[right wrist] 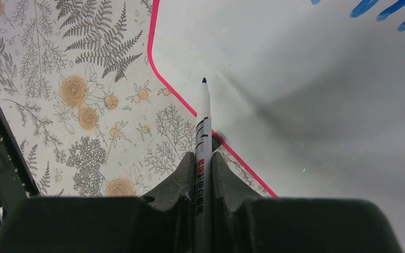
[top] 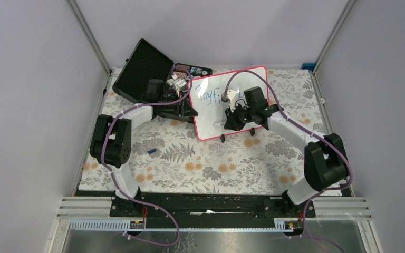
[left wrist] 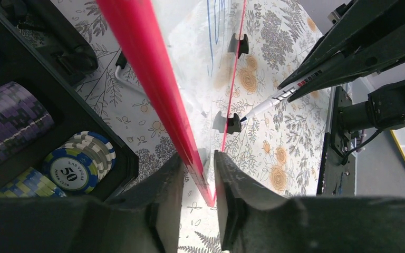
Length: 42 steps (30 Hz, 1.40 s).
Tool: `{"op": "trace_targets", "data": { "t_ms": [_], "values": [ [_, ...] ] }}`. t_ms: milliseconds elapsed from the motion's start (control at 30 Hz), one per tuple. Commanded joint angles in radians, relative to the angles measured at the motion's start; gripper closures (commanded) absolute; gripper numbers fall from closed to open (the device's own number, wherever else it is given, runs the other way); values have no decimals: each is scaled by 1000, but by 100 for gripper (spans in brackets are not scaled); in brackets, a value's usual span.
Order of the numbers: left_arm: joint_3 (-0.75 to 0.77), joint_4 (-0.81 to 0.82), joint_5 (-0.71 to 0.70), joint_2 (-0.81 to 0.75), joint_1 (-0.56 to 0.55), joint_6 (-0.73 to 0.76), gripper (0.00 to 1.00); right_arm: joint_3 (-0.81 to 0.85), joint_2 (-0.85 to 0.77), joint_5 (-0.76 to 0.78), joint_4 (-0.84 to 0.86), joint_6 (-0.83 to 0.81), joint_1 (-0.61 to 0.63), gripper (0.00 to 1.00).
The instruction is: Write a sentence on the whiteboard
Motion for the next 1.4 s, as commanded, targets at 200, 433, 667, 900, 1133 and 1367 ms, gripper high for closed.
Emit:
{"op": "trace_targets", "data": {
  "t_ms": [200,433,667,900,1133,1367],
  "values": [
    [33,60,31,18,-4,-16,89,-3,-63,45,135,29,16,100],
    [37,60,30,21,-4,-19,98,26,-31,66,115,20,16,100],
    [43,53,27,24,-4,-15,100,40,-2,77,92,5,16,100],
    [48,39,26,26,-4,-5,100,37,11,76,71,-13,16,100],
    [55,26,23,27,-4,4,100,25,12,61,42,-33,17,100],
    [63,21,21,30,-4,5,100,16,19,60,25,-49,22,100]
  ]
}}
